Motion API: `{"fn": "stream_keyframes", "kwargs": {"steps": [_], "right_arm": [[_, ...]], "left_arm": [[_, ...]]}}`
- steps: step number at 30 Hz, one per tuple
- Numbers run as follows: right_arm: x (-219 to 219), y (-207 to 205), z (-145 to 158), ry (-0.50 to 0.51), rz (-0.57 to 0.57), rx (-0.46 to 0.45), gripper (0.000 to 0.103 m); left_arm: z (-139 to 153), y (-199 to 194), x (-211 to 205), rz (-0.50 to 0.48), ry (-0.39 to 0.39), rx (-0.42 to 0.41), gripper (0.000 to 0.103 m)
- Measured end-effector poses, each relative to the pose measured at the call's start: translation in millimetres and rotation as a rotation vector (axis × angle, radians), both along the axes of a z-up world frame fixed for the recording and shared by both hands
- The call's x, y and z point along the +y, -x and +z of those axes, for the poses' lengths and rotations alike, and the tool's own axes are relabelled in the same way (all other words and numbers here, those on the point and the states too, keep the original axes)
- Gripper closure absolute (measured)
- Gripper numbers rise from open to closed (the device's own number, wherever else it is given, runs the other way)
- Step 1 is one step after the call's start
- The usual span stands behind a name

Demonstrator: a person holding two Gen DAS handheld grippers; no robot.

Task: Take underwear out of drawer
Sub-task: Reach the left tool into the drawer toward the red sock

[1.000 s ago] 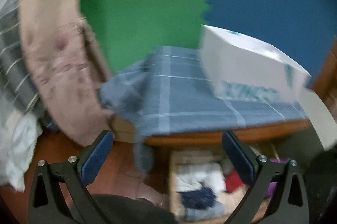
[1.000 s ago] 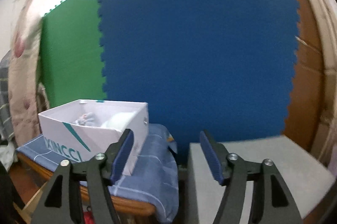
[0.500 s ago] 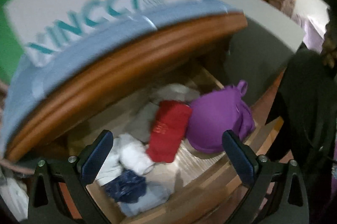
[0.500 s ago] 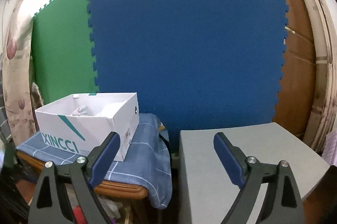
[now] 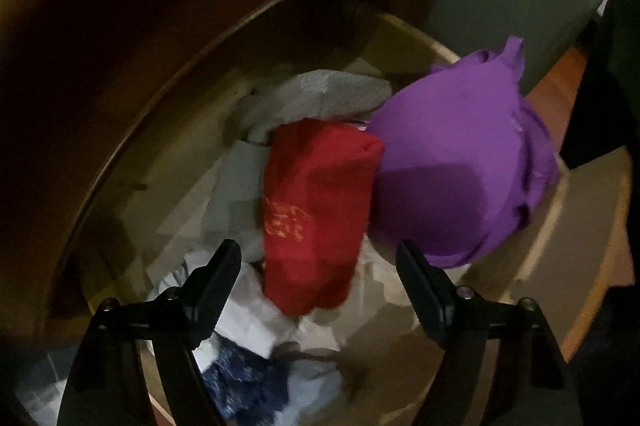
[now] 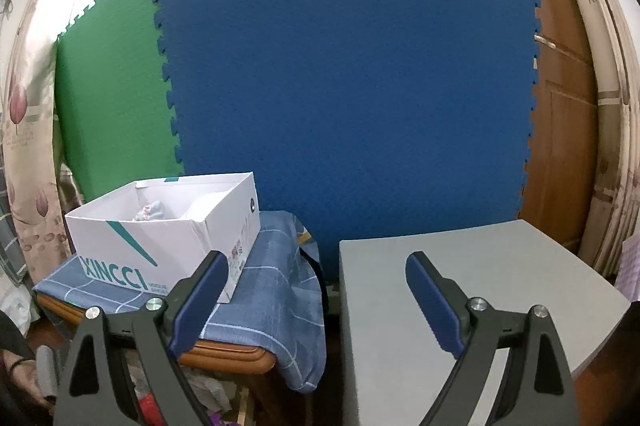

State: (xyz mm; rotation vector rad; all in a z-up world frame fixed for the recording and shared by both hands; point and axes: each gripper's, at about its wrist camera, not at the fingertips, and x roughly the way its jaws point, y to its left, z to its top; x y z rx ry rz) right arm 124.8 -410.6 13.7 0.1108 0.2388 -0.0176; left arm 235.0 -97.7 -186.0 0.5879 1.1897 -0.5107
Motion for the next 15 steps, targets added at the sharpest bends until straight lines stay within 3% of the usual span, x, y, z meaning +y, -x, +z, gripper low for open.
{"fn": "stream_keyframes", "kwargs": {"steps": [12, 15], "right_arm": [[2.0, -3.6, -1.3, 0.001, 0.009, 0.02, 0.01], [2.6, -4.8, -1.8, 0.002, 0.009, 0.026, 0.01]], "left_arm": [[-32.0, 1.6, -31.4, -0.129, -0.136, -0.033, 0.027], [-37.4, 0.7, -40.0, -0.181, -0.167, -0.051, 0.04]]}}
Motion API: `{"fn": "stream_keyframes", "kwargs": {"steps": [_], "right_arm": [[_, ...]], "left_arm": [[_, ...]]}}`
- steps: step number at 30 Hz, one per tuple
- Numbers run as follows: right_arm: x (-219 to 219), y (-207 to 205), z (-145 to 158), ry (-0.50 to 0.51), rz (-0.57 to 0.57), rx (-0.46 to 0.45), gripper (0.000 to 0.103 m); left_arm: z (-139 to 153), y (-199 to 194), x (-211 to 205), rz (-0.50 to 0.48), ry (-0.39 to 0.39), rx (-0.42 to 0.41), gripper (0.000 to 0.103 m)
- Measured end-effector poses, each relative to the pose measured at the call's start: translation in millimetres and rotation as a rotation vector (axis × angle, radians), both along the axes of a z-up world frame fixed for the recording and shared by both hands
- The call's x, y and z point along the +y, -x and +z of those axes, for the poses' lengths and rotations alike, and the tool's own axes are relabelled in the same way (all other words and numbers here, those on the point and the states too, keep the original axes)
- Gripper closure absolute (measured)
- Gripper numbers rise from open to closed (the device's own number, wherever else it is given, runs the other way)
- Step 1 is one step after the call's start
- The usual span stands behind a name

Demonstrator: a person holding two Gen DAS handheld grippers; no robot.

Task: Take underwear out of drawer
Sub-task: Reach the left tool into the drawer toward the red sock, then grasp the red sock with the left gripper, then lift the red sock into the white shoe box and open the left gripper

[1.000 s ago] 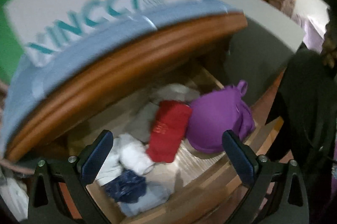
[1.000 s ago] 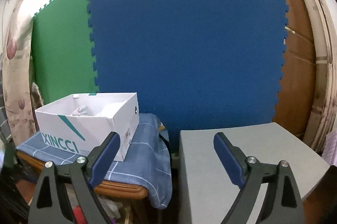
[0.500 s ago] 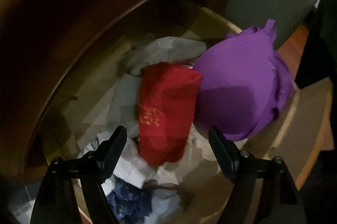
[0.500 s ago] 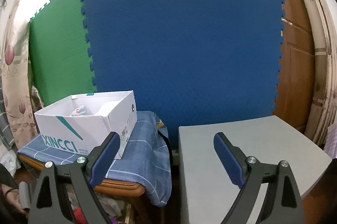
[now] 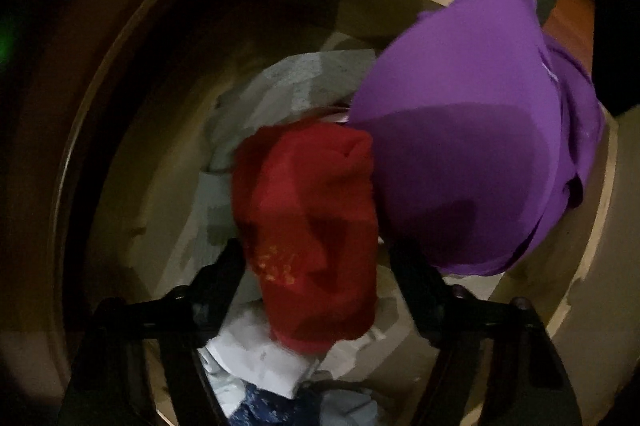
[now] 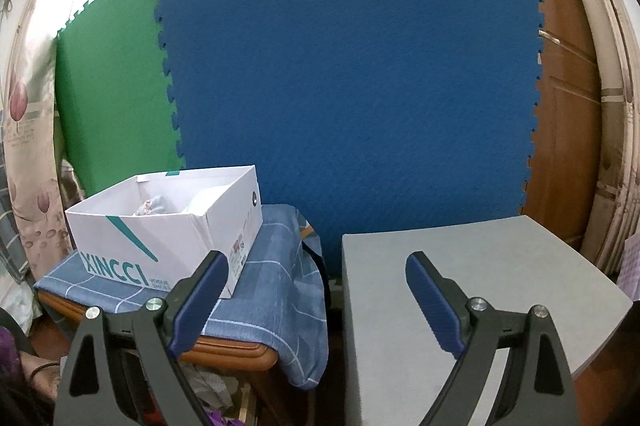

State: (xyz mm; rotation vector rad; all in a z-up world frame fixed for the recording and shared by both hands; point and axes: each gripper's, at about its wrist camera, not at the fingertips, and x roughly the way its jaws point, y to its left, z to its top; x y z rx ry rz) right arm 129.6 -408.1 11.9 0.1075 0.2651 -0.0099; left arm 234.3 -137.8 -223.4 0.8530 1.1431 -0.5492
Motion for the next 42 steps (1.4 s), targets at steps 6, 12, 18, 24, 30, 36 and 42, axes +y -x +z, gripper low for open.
{"fn": "stream_keyframes", "kwargs": {"steps": [6, 12, 18, 24, 30, 36, 42], "right_arm": [[0.4, -1.3, -0.6, -0.001, 0.002, 0.007, 0.01], [-2.3, -3.0, -1.6, -0.011, -0.001, 0.017, 0.01], [-10.4, -3.8, -3.1, -0.052, -0.01, 0.022, 0.01], [-8.1, -5.2, -3.6, -0.043, -0.014, 0.027, 0.01], [-5.4, -6.3, -3.8, -0.03, -0.009, 0.031, 0.01], [-5.9, -6.9, -3.7, -0.032, -0.01, 0.033, 0.01], [-6.6, -7.0, -3.8, -0.033, -0.009, 0.033, 0.01]], "left_arm": [[-6.2, -3.3, -6.6, 0.008, -0.028, -0.003, 0.067], [10.6, 15.2, -14.0, -0.015, -0.018, -0.06, 0.075], [60.9, 45.2, -18.2, -0.025, 0.074, -0.111, 0.075], [114.8, 69.1, -20.4, -0.014, 0.158, -0.182, 0.075], [164.8, 93.9, -13.5, -0.003, 0.218, -0.245, 0.075], [193.4, 88.6, 1.7, 0.002, 0.253, -0.303, 0.074], [233.5, 84.0, 7.3, 0.007, 0.273, -0.388, 0.074]]}}
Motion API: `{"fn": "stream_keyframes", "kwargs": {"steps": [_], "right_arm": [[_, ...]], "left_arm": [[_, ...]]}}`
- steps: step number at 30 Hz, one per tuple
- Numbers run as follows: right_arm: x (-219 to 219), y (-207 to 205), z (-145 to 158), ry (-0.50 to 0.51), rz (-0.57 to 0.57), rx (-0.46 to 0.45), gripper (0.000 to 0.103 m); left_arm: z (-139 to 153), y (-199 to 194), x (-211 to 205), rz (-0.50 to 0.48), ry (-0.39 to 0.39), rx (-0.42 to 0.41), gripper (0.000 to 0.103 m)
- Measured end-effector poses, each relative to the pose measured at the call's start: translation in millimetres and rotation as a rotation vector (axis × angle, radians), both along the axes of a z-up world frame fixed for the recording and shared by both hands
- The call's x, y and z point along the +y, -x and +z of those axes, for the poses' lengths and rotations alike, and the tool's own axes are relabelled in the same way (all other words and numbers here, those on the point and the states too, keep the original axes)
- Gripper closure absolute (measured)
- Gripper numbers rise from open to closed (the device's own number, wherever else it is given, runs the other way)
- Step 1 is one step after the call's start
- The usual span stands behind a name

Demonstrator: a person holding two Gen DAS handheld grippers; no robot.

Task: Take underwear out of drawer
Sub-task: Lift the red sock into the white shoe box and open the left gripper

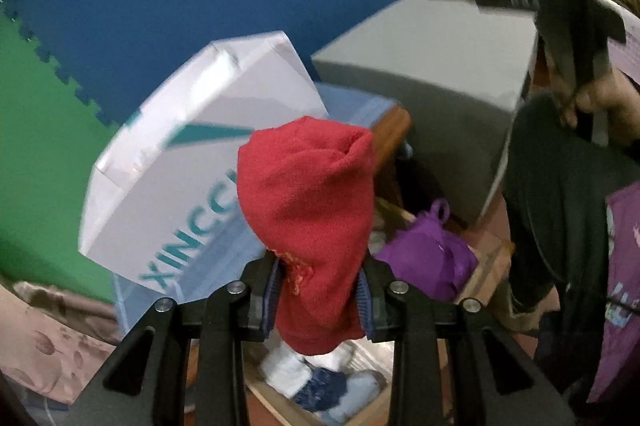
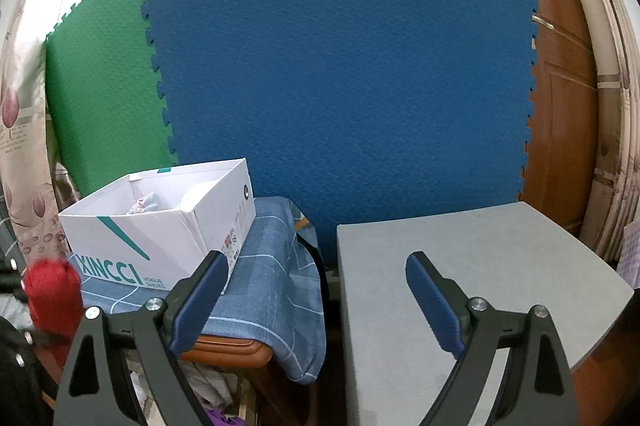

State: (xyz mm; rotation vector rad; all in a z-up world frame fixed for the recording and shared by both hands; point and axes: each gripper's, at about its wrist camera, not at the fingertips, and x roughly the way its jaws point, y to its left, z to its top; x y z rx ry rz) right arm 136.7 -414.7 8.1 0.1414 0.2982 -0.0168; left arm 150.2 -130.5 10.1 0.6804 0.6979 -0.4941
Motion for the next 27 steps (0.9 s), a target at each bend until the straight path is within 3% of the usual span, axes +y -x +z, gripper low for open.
{"fn": "stream_keyframes", "kwargs": {"steps": [2, 9, 14, 17, 22, 27], "right_arm": [[-0.1, 0.1, 0.0, -0.001, 0.0, 0.0, 0.01], [-1.6, -0.1, -0.1, -0.01, 0.0, -0.001, 0.01], [-2.3, 0.3, -0.2, -0.012, 0.001, -0.003, 0.01], [-3.0, 0.5, -0.1, -0.015, 0.002, -0.004, 0.01], [-3.7, 0.3, -0.4, -0.022, 0.005, -0.006, 0.01], [-3.6, 0.3, -0.6, -0.023, 0.005, -0.006, 0.01]], "left_arm": [[25.5, -3.7, 4.1, 0.009, 0.007, -0.016, 0.074], [59.6, -35.1, 15.4, 0.068, 0.067, -0.058, 0.074], [87.2, -67.0, 38.7, 0.146, 0.142, -0.059, 0.074], [102.6, -89.7, 53.3, 0.2, 0.148, -0.087, 0.073], [121.3, -140.7, 72.6, 0.276, 0.156, -0.074, 0.073], [119.4, -187.6, 74.5, 0.314, 0.146, -0.021, 0.072]]}}
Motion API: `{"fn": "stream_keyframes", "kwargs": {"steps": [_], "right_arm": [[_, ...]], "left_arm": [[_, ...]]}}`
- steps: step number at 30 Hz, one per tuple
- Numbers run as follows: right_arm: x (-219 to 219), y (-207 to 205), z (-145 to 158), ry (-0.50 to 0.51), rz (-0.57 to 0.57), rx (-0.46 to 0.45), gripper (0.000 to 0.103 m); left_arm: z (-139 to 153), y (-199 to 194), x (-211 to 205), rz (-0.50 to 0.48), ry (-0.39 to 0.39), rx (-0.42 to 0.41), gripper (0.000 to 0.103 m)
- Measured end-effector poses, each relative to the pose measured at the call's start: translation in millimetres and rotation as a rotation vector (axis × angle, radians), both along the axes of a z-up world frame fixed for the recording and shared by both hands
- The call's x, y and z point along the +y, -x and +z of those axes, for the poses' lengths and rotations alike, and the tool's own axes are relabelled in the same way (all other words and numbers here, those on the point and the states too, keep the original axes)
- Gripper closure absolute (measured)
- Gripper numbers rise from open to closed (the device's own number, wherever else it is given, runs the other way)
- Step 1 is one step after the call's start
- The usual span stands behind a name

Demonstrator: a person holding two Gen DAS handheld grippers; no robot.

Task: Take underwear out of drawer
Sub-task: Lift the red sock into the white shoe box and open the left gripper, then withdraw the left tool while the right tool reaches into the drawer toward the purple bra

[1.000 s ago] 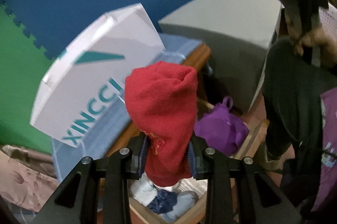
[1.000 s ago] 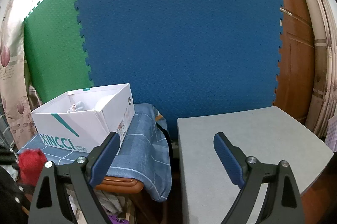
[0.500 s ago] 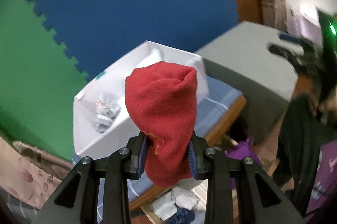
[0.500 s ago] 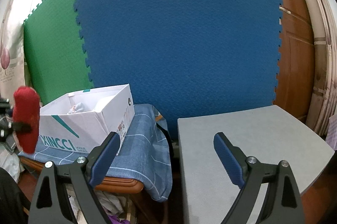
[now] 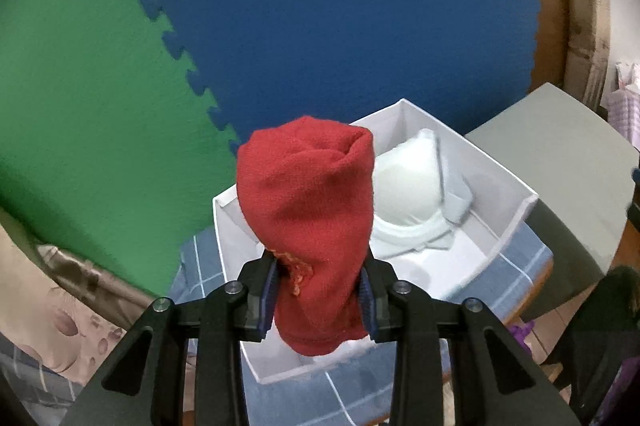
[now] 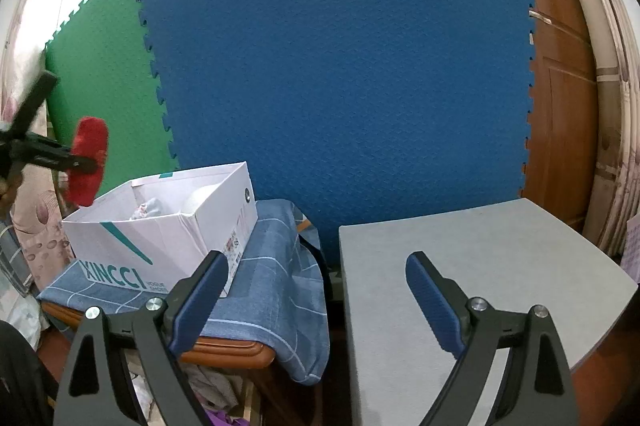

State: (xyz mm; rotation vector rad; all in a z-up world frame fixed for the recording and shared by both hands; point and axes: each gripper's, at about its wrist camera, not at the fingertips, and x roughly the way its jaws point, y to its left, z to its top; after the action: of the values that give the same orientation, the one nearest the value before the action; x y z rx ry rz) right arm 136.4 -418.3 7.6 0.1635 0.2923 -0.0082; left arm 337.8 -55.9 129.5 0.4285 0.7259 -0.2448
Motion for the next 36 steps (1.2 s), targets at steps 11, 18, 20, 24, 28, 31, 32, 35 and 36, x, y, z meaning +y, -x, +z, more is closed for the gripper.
{"fn": "stream_keyframes", "kwargs": {"steps": [11, 18, 20, 24, 28, 31, 32, 35, 36], "right_arm": [[-2.2, 1.0, -0.8, -0.019, 0.005, -0.003, 0.01], [-5.2, 0.8, -1.8, -0.032, 0.007, -0.002, 0.01], [-6.0, 1.3, -1.6, -0.035, 0.007, -0.002, 0.01], [-8.4, 2.3, -1.8, -0.04, 0.007, -0.001, 0.01], [-8.9, 1.9, -1.8, -0.04, 0.008, 0.002, 0.01], [-8.2, 1.4, -1.6, -0.039, 0.01, 0.006, 0.01], [-8.3, 1.5, -1.6, -0.037, 0.011, 0.008, 0.01], [-6.0, 2.1, -1.4, -0.024, 0.013, 0.01, 0.01], [-5.2, 2.1, -1.6, -0.019, 0.013, 0.011, 0.01]], "left_arm": [[-50.2, -75.6, -26.8, 0.027, -0.058, 0.163, 0.072], [-71.1, -104.2, -40.4, 0.044, -0.081, 0.227, 0.071], [-75.3, -113.3, -40.3, 0.064, -0.077, 0.245, 0.07], [-82.6, -129.0, -32.9, 0.106, -0.07, 0.26, 0.068], [-86.0, -133.0, -33.4, 0.126, -0.091, 0.248, 0.059], [-82.8, -130.2, -37.3, 0.116, -0.113, 0.214, 0.045], [-80.2, -128.1, -38.7, 0.112, -0.117, 0.193, 0.04], [-72.1, -121.4, -43.5, 0.112, -0.132, 0.131, 0.023], [-69.7, -118.6, -44.4, 0.113, -0.13, 0.114, 0.023]]}}
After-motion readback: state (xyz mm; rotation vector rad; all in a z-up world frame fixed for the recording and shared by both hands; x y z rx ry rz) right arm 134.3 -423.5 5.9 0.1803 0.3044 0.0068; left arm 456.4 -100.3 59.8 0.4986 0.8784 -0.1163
